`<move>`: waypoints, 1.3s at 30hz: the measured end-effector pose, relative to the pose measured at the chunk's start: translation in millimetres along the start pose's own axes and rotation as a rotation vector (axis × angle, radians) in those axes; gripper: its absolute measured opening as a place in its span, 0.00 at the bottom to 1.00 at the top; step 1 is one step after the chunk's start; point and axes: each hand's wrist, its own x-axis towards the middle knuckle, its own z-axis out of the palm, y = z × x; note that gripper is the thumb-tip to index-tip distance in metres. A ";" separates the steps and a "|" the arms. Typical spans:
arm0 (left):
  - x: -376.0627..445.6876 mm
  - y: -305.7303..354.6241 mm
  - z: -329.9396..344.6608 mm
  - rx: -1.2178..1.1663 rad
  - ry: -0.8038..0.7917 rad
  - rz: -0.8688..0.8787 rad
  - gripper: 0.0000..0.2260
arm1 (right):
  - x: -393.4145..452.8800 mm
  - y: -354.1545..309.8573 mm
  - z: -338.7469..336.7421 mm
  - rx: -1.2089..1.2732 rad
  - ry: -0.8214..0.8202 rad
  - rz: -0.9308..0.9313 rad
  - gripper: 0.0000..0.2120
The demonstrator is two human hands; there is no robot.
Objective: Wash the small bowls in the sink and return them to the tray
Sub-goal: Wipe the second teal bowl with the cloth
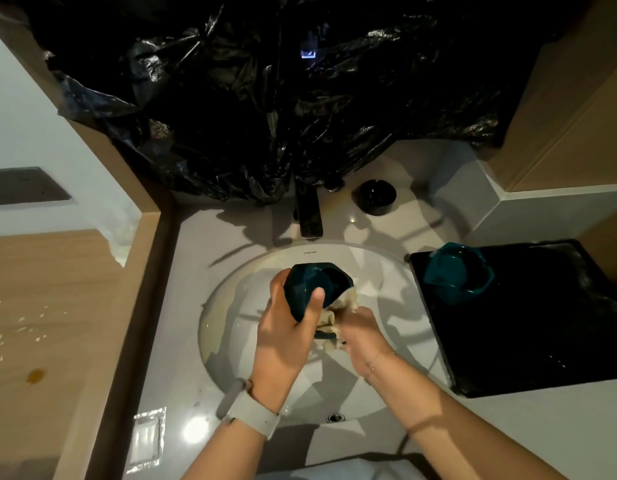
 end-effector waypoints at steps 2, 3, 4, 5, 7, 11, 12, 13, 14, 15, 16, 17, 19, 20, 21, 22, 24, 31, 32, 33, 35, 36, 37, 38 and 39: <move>10.3 -4.2 -13.2 -0.014 -0.165 0.004 0.27 | 10.5 -13.8 -15.8 -0.239 0.007 -0.079 0.08; 16.8 -6.0 -21.3 0.023 -0.227 0.038 0.30 | 15.9 -24.0 -25.1 -0.393 0.005 -0.104 0.07; 23.4 -6.8 -29.1 0.119 -0.281 0.129 0.31 | 19.1 -36.1 -33.8 -0.556 -0.018 -0.124 0.06; 29.5 -6.6 -36.0 0.270 -0.335 0.278 0.30 | 20.5 -48.5 -40.6 -0.708 -0.065 -0.145 0.06; 37.6 -3.4 -42.8 0.543 -0.451 0.588 0.25 | 20.3 -69.6 -47.1 -0.931 -0.181 -0.164 0.09; 40.6 7.5 -38.7 0.593 -0.605 0.859 0.19 | 23.0 -84.7 -44.5 -1.156 -0.345 -0.022 0.04; 41.4 10.2 -36.2 0.578 -0.613 0.899 0.18 | 24.5 -85.4 -44.4 -1.132 -0.396 0.016 0.03; 42.4 13.8 -34.3 0.548 -0.620 0.917 0.18 | 25.6 -85.9 -45.0 -1.060 -0.452 0.043 0.04; 43.1 17.7 -33.0 0.510 -0.630 0.906 0.19 | 27.9 -85.7 -47.6 -0.965 -0.498 0.064 0.05; 43.5 20.4 -31.6 0.478 -0.630 0.889 0.19 | 30.9 -84.2 -52.0 -0.854 -0.541 0.075 0.05; 42.8 23.7 -30.3 0.454 -0.615 0.863 0.18 | 33.8 -80.7 -56.6 -0.738 -0.568 0.076 0.07; 41.6 24.8 -28.7 0.424 -0.591 0.816 0.17 | 34.2 -77.2 -59.7 -0.592 -0.569 0.068 0.10; 37.5 22.3 -25.5 0.260 -0.567 0.593 0.13 | 35.1 -65.7 -63.0 -0.208 -0.497 0.065 0.13; 35.4 21.2 -23.5 0.127 -0.572 0.418 0.13 | 35.2 -58.8 -64.5 -0.043 -0.421 0.021 0.13; 33.8 19.8 -21.3 -0.012 -0.566 0.255 0.15 | 33.4 -53.3 -67.1 0.073 -0.323 -0.040 0.12; 32.9 17.2 -18.8 -0.135 -0.543 0.118 0.18 | 29.2 -48.9 -69.9 0.108 -0.224 -0.116 0.13; 31.1 13.9 -12.4 -0.328 -0.493 -0.112 0.20 | 25.6 -40.1 -76.4 0.030 -0.034 -0.307 0.14; 24.1 1.2 6.8 -0.744 -0.419 -0.483 0.21 | 22.5 -25.2 -68.0 -0.201 0.152 -0.660 0.16; 22.7 1.9 9.5 -0.794 -0.380 -0.530 0.21 | 16.0 -23.0 -61.9 -0.166 0.115 -0.684 0.13; 21.7 2.1 13.0 -0.847 -0.357 -0.569 0.21 | 11.0 -19.1 -56.0 -0.172 0.097 -0.717 0.12; 20.0 3.8 18.8 -0.884 -0.323 -0.609 0.22 | 3.3 -9.9 -46.3 -0.316 0.128 -0.745 0.16; 18.8 5.9 21.8 -0.888 -0.309 -0.621 0.23 | -0.2 -5.1 -42.1 -0.403 0.138 -0.758 0.20; 17.1 5.0 25.6 -0.874 -0.300 -0.618 0.23 | -3.3 -1.5 -38.2 -0.434 0.098 -0.793 0.20; 14.5 7.2 27.5 -0.856 -0.293 -0.601 0.22 | -6.2 2.6 -35.1 -0.493 0.032 -0.836 0.18; 13.8 4.5 29.6 -0.842 -0.288 -0.575 0.19 | -8.4 5.7 -31.5 -0.528 -0.021 -0.907 0.16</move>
